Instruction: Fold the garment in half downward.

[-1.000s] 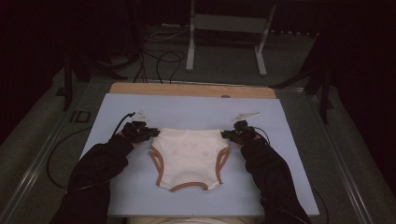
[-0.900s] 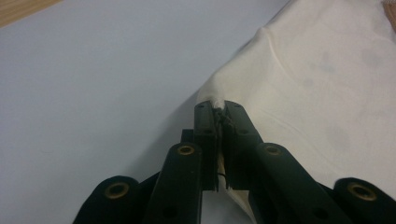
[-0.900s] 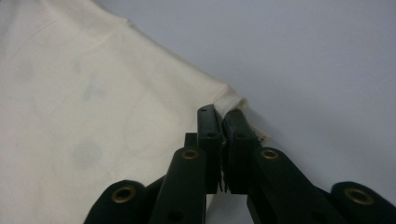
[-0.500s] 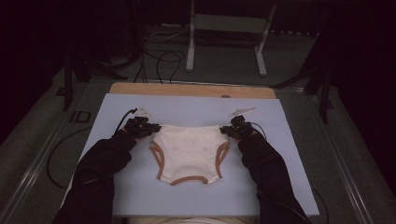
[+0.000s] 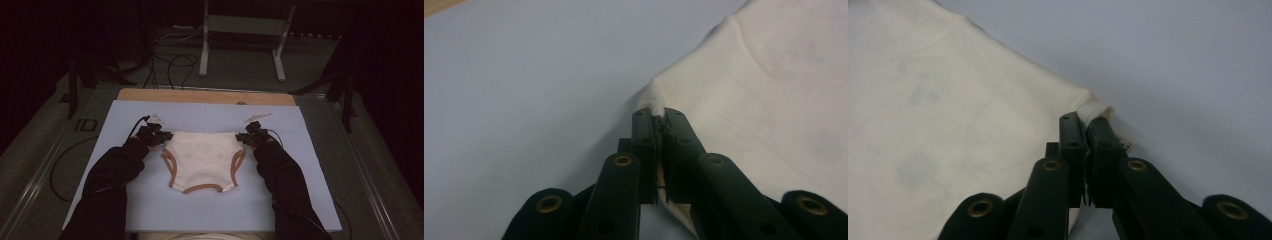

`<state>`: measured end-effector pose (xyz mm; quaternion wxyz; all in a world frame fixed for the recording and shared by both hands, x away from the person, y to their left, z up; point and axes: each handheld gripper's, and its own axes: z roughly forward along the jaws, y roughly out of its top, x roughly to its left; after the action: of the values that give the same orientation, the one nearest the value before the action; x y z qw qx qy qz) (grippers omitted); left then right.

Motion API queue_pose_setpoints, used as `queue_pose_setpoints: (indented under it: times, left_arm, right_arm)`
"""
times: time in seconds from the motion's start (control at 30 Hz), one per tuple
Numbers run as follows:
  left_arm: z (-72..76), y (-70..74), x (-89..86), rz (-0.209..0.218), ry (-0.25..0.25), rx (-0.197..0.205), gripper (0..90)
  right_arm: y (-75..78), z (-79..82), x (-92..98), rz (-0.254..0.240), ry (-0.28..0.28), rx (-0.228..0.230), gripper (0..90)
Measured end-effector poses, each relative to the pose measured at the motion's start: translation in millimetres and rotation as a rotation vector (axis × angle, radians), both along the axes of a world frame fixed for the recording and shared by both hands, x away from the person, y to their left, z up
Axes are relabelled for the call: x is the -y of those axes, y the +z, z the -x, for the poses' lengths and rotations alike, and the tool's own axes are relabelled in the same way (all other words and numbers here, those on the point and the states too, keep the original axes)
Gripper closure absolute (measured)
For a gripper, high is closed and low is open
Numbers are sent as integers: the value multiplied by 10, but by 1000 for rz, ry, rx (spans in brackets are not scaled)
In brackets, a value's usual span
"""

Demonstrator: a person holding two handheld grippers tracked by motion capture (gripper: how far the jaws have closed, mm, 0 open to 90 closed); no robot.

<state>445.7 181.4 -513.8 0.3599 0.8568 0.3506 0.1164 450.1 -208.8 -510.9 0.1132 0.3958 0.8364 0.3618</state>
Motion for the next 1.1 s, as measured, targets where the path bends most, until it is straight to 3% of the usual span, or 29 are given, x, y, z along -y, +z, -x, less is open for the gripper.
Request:
queue_pose_setpoints:
  times: [0.37,0.5,0.67,0.77,0.87,0.9,0.93,1.03,1.1]
  left_arm:
    - [-42,-41,34,-29,19,-3,853]
    - [-57,-64,46,-30,19,2,848]
    - [-70,-62,68,-45,22,12,821]
    - [-87,-52,66,-54,49,2,746]
    - [-86,-36,73,-67,86,-5,594]
    - [-79,-16,73,-50,97,1,594]
    - [-73,4,72,-45,98,1,542]
    - [-68,46,67,-23,103,6,440]
    - [-63,64,63,-19,104,11,409]
  right_arm:
    - [-84,-66,-4,19,-13,-9,870]
    - [-89,-66,-36,52,-7,16,870]
    - [-95,-85,-21,26,-19,-7,858]
    - [-87,-84,-32,41,-20,0,843]
    - [-83,-71,-46,44,-23,16,795]
    - [-82,-71,-48,49,-25,18,772]
    - [-70,-73,-35,38,-32,21,702]
    - [-43,-64,-20,15,-30,15,609]
    - [-33,-58,-21,15,-27,16,583]
